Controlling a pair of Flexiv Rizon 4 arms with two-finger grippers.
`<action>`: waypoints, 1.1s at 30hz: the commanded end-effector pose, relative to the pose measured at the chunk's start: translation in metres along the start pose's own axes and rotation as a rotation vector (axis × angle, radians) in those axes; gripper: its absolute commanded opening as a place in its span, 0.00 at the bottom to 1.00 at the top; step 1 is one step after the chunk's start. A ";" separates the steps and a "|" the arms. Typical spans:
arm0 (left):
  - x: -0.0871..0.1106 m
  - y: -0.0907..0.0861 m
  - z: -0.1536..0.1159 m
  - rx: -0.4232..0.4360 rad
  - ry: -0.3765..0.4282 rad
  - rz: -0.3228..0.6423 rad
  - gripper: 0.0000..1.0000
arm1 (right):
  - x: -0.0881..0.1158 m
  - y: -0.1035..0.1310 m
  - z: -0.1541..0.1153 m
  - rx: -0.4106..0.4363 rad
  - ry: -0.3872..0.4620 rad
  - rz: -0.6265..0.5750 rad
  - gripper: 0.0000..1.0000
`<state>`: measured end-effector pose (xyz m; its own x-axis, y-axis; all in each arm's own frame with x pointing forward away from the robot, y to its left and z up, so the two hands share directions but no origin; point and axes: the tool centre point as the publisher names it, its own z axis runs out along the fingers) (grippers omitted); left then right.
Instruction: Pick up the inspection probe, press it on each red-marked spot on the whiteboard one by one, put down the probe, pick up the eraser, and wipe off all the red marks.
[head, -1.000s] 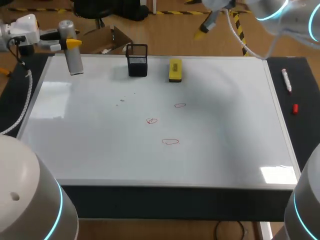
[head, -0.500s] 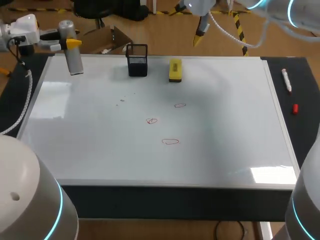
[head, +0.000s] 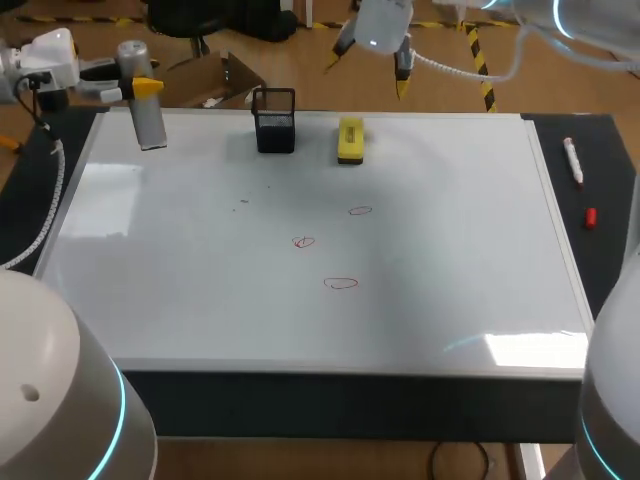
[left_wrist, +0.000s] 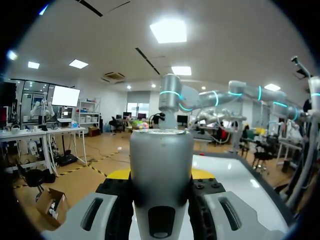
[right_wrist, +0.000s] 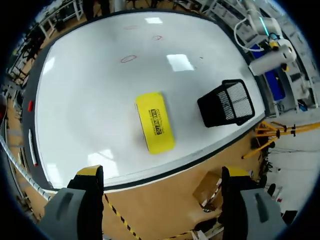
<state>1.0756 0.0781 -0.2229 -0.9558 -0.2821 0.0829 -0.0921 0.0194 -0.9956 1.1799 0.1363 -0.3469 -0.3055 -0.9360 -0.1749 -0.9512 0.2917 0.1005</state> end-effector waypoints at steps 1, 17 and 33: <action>0.002 -0.001 0.000 0.000 -0.005 0.002 0.00 | 0.002 0.017 -0.004 0.199 0.173 -0.177 1.00; 0.002 -0.001 0.000 0.000 -0.005 0.002 0.00 | 0.009 0.020 -0.003 0.283 0.063 -0.118 1.00; 0.002 -0.001 0.000 0.000 -0.005 0.002 0.00 | 0.003 0.023 0.002 0.272 0.090 -0.153 1.00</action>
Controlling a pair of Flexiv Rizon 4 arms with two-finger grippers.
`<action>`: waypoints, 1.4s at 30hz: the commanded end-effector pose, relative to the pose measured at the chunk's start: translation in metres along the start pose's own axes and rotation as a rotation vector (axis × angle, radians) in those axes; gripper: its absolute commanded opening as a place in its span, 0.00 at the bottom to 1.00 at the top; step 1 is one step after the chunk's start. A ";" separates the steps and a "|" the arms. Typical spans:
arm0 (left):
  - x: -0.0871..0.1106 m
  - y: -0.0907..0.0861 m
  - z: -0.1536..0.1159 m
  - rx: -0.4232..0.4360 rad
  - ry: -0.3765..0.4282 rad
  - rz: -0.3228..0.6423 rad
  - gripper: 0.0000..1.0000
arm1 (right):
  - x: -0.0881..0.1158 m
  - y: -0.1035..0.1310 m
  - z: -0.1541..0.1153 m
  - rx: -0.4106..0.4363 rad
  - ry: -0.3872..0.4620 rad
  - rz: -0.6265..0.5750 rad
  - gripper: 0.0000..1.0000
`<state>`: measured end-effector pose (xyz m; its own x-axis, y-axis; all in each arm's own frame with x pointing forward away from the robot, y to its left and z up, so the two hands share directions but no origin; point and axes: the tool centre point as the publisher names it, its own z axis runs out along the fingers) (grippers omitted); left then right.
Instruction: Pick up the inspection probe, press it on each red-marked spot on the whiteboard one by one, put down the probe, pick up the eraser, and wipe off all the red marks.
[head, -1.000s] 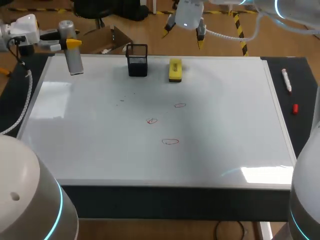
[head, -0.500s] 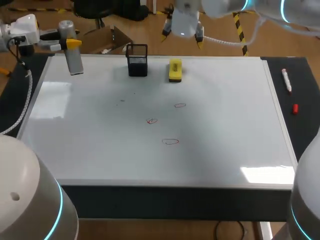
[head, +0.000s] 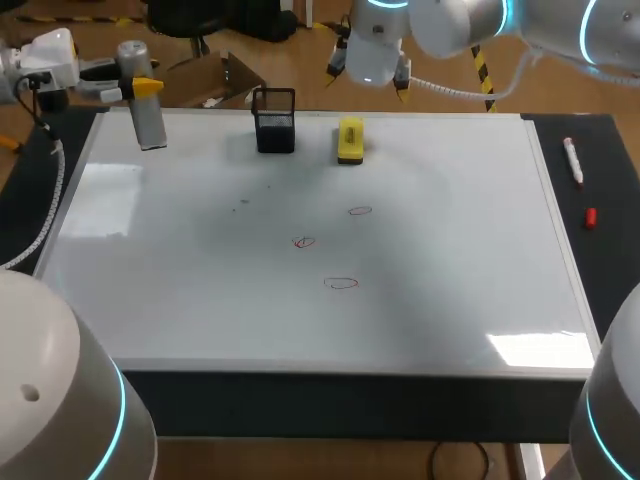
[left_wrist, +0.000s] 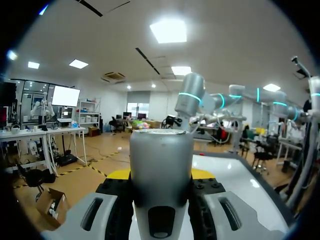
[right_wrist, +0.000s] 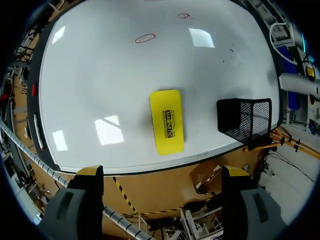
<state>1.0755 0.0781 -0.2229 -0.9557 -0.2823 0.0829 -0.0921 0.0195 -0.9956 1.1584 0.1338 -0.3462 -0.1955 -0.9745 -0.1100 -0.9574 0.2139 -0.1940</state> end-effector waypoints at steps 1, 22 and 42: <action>0.002 -0.001 0.000 0.000 -0.005 0.002 0.00 | -0.009 0.004 0.004 -0.013 0.020 -0.048 1.00; 0.002 -0.001 0.000 0.000 -0.005 0.002 0.00 | -0.011 0.032 0.050 -0.054 0.001 -0.172 1.00; 0.002 -0.001 0.000 0.000 -0.005 0.002 0.00 | -0.012 0.025 0.085 -0.184 0.048 -0.261 1.00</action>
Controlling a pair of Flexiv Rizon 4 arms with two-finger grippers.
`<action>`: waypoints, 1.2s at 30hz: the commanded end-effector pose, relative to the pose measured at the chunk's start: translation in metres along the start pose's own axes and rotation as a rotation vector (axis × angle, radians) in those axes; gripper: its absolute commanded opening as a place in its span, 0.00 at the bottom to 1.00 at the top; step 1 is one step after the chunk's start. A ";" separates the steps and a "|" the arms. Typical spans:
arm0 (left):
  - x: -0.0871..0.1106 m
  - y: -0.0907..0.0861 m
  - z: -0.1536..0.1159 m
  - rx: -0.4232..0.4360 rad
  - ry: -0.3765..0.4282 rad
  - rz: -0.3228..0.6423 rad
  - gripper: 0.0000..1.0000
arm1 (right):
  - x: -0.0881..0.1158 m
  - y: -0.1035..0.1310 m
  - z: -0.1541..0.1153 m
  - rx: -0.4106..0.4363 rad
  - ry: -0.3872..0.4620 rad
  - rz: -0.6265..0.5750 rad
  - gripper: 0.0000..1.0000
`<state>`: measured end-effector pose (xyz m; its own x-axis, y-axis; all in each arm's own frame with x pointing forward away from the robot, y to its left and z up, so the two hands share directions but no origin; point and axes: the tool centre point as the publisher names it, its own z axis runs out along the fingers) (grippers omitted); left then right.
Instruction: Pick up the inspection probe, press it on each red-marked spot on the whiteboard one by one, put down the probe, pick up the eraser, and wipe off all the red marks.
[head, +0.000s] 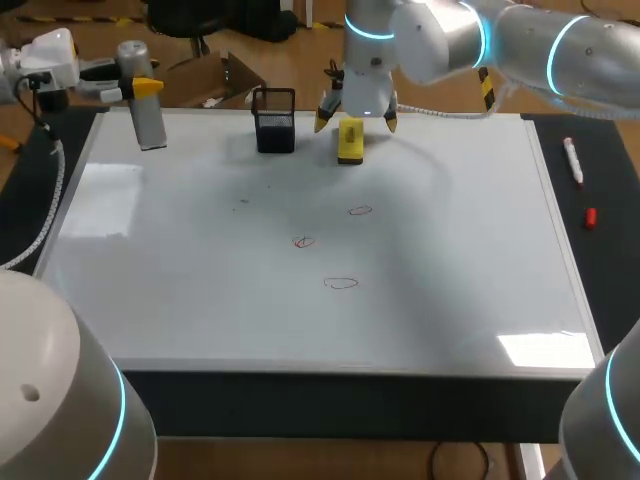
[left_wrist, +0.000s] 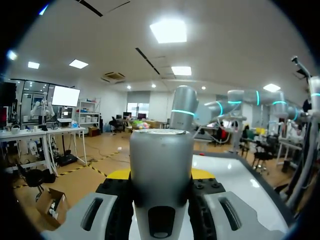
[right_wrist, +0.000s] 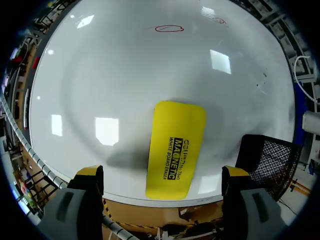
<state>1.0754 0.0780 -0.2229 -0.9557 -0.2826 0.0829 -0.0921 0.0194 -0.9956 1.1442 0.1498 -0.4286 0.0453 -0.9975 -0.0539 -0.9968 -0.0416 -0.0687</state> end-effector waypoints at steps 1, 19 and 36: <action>0.002 -0.001 0.000 0.000 -0.005 0.002 0.00 | -0.007 -0.011 0.006 -0.043 0.020 -0.014 1.00; 0.002 -0.001 0.000 0.000 -0.005 0.002 0.00 | -0.008 0.000 0.014 -0.088 0.049 -0.007 0.00; 0.002 -0.001 0.000 0.000 -0.005 0.002 0.00 | 0.012 0.018 -0.010 -0.042 0.082 0.065 0.00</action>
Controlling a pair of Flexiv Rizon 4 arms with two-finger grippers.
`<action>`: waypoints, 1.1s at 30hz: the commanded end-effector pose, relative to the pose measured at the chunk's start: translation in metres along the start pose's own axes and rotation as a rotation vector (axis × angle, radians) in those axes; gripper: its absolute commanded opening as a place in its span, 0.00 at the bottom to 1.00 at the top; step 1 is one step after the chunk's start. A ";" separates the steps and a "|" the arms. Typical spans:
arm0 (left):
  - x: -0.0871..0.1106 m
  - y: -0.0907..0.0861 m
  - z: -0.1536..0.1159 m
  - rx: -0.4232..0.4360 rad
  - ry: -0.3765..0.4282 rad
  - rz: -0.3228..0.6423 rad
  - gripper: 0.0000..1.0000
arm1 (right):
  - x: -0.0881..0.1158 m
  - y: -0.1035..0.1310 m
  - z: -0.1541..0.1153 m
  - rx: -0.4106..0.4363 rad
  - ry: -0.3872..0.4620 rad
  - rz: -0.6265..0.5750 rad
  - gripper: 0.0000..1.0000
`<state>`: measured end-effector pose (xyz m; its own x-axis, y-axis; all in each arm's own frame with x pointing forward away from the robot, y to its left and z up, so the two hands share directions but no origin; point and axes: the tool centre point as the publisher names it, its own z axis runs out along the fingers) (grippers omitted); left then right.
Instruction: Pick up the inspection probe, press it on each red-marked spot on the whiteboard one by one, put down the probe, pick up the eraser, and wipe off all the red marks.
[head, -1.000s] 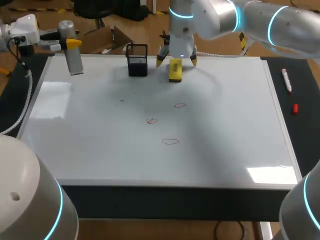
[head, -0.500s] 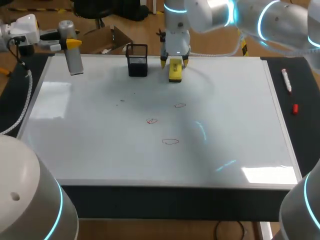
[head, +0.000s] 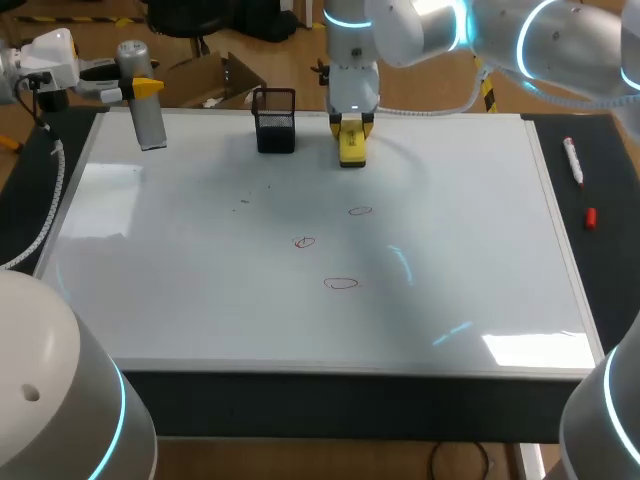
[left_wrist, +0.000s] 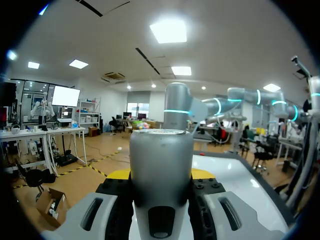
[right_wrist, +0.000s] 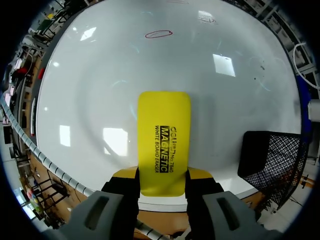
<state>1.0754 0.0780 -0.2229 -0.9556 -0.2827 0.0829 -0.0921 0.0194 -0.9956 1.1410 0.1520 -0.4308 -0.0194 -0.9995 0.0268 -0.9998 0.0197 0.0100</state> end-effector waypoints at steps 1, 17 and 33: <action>0.002 -0.001 0.000 0.000 -0.005 0.002 0.00 | 0.019 0.015 -0.012 0.042 0.000 0.013 0.00; 0.002 -0.001 0.000 0.000 -0.005 0.002 0.00 | 0.103 0.044 -0.038 0.082 -0.005 0.173 0.00; 0.002 -0.001 0.000 0.000 -0.005 0.002 0.00 | 0.205 0.059 -0.044 0.089 -0.012 0.390 0.00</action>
<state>1.0753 0.0779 -0.2229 -0.9556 -0.2828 0.0829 -0.0921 0.0193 -0.9956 1.0931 -0.0196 -0.3869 -0.3904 -0.9205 0.0185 -0.9189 0.3884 -0.0686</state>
